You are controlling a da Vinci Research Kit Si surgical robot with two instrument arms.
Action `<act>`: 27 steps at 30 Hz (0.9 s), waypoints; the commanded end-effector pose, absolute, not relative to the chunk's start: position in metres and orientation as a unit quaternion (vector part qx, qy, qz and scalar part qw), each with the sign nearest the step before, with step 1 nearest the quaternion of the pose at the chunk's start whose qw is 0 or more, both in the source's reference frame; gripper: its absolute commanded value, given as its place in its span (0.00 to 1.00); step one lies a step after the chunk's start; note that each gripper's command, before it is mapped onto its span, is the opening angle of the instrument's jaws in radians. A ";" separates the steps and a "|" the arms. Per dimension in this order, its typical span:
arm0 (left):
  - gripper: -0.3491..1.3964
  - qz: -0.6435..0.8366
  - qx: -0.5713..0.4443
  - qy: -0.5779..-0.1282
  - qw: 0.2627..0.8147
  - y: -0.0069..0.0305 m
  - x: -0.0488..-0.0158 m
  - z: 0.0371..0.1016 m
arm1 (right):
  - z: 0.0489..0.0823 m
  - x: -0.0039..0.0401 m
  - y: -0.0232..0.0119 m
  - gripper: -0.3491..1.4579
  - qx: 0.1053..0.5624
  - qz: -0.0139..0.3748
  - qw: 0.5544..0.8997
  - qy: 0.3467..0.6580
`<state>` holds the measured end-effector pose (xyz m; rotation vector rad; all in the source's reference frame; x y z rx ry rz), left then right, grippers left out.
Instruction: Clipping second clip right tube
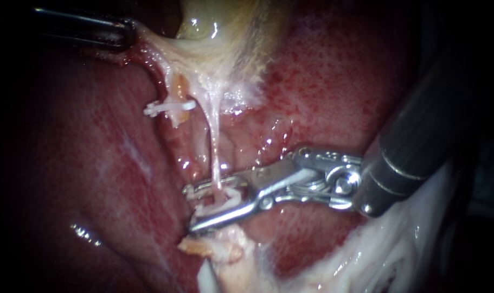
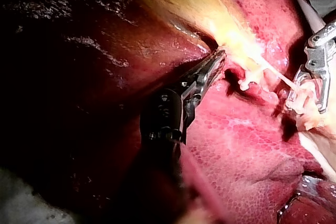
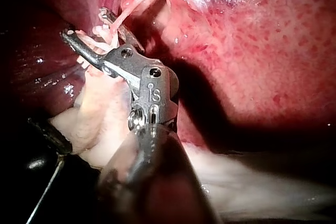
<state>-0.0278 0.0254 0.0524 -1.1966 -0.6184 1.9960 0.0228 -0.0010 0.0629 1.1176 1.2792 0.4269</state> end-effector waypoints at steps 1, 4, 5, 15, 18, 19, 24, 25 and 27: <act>0.00 0.774 -0.464 -0.239 0.359 0.0254 -0.0278 0.0524 | 0.0626 0.0228 -0.0011 0.44 0.493 0.185 0.639 0.561; 0.00 0.774 -0.464 -0.239 0.359 0.0254 -0.0278 0.0524 | 0.0619 0.0229 -0.0014 0.43 0.501 0.180 0.632 0.563; 0.00 0.774 -0.464 -0.239 0.359 0.0254 -0.0278 0.0525 | 0.0616 0.0229 -0.0014 0.43 0.502 0.179 0.630 0.565; 0.00 0.774 -0.464 -0.240 0.359 0.0254 -0.0278 0.0524 | 0.0613 0.0228 -0.0013 0.38 0.512 0.195 0.617 0.566; 0.00 0.774 -0.464 -0.239 0.359 0.0254 -0.0278 0.0525 | 0.0615 0.0229 -0.0009 0.36 0.506 0.211 0.610 0.572; 0.00 0.774 -0.464 -0.239 0.359 0.0254 -0.0278 0.0525 | 0.0616 0.0229 -0.0007 0.36 0.505 0.214 0.608 0.574; 0.00 0.774 -0.464 -0.239 0.359 0.0254 -0.0278 0.0525 | 0.0618 0.0226 -0.0002 0.32 0.510 0.229 0.602 0.570; 0.00 0.774 -0.464 -0.239 0.359 0.0254 -0.0278 0.0525 | 0.0619 0.0225 -0.0002 0.31 0.513 0.233 0.601 0.567; 0.00 0.774 -0.464 -0.239 0.359 0.0254 -0.0279 0.0525 | 0.0619 0.0225 -0.0003 0.27 0.517 0.236 0.600 0.564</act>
